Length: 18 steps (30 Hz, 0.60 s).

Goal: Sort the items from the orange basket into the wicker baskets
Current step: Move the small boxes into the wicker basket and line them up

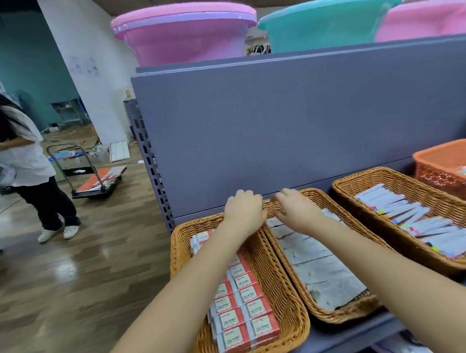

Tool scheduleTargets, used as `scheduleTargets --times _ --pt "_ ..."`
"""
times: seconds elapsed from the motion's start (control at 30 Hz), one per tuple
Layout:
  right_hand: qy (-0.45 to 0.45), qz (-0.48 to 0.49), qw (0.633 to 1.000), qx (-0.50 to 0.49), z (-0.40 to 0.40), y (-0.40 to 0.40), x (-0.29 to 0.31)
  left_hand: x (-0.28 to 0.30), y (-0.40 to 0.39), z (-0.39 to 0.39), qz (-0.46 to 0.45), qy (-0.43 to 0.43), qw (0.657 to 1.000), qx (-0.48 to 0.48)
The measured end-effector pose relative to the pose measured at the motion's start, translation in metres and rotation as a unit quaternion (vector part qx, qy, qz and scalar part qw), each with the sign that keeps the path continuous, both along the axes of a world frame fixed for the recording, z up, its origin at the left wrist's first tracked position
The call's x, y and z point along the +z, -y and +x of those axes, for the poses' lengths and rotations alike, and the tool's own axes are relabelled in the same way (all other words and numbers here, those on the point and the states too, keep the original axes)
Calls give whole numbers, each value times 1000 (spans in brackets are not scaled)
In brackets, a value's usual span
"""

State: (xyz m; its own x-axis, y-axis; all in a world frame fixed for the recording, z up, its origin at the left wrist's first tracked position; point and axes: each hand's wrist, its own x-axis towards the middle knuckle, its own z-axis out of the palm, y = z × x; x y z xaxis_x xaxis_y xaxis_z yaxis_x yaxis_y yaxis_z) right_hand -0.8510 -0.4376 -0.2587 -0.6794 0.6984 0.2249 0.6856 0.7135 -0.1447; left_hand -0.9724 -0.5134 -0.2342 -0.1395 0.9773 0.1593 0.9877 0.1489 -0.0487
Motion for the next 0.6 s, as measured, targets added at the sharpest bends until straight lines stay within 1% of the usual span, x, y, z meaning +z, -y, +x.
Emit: scheduleTargets --times 0.1,0.2,0.33,0.43,0.6 --pt "33 4 999 -34 43 -12 5 4 -23 41 -6 -29 999 -39" --pt "61 11 997 -56 90 -29 10 5 -46 86 -2 -33 997 -64" --pt "58 15 995 -75 160 -53 18 9 -79 151 14 -31 996 -84" --pt "72 9 993 -92 213 -77 25 11 -107 199 10 -31 995 -94" --pt "54 9 992 -112 291 -112 25 11 -148 281 27 -16 992 -119"
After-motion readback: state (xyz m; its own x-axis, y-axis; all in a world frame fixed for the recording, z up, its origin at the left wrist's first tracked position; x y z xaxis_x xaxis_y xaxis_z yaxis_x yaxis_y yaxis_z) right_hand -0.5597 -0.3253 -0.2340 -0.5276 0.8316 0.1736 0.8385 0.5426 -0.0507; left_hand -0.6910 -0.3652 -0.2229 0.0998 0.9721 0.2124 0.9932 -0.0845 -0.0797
